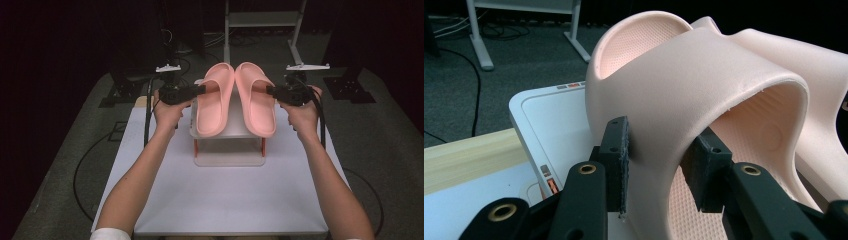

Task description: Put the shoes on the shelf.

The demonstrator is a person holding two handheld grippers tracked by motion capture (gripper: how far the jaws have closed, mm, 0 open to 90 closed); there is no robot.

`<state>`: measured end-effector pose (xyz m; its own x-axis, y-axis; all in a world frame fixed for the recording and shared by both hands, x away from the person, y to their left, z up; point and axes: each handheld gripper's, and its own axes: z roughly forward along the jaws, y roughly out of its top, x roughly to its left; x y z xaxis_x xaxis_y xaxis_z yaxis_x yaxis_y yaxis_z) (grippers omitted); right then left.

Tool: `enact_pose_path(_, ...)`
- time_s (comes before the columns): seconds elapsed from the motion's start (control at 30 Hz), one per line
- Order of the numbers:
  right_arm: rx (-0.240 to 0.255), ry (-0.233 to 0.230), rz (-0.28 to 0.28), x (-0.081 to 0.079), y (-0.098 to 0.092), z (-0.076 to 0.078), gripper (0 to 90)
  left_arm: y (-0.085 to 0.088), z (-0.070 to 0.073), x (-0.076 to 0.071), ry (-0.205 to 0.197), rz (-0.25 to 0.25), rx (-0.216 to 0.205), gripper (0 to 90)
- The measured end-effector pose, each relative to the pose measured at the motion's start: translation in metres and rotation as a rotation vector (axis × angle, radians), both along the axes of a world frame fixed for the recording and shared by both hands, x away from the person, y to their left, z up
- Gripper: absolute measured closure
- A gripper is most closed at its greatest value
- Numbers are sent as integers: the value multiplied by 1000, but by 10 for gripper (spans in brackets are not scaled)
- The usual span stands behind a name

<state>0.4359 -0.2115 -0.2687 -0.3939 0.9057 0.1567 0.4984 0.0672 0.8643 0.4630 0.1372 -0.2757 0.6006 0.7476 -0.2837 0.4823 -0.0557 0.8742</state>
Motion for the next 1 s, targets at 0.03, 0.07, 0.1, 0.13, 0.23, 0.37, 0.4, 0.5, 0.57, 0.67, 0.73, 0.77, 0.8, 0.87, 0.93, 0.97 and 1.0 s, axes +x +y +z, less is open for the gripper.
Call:
enact_pose_path(0.03,0,-1,0,0,1,0,709,0,0,0,0,0,-1,647)
enact_pose_path(0.07,0,2,-1,1,1,1,708,0,0,1,2,2,-1,647)
enact_pose_path(0.1,0,-2,0,2,2,0,706,0,0,1,3,5,-3,647)
enact_pose_path(0.13,2,-1,-1,2,3,1,705,0,0,1,4,6,-4,646)
enact_pose_path(0.23,3,3,-4,4,5,0,702,0,-1,3,4,8,-5,644)
enact_pose_path(0.37,10,10,-9,7,8,-1,698,0,-2,5,7,17,-9,641)
enact_pose_path(0.4,11,10,-10,8,8,-1,696,0,-2,5,9,18,-7,639)
enact_pose_path(0.5,14,16,-14,10,10,-2,689,0,-4,8,14,21,-2,633)
enact_pose_path(0.57,17,16,-17,12,12,-3,685,-1,-5,10,17,26,-7,631)
enact_pose_path(0.67,21,28,-21,16,15,-6,685,-2,-7,13,23,30,-10,630)
enact_pose_path(0.73,18,35,-22,18,15,-8,684,-2,-9,14,28,33,-12,630)
enact_pose_path(0.77,23,39,-24,20,16,-10,683,-1,-9,15,29,31,-8,629)
enact_pose_path(0.8,28,44,-26,20,16,-10,683,-1,-10,16,30,33,-11,628)
enact_pose_path(0.87,32,47,-30,23,16,-12,680,-2,-11,17,35,34,-13,625)
enact_pose_path(0.93,37,51,-30,24,16,-13,676,-2,-11,18,38,36,-11,623)
enact_pose_path(0.97,36,51,-31,24,17,-14,672,-2,-12,18,41,37,-14,620)
enact_pose_path(1.0,39,54,-32,25,17,-14,670,-3,-12,19,43,37,-13,617)
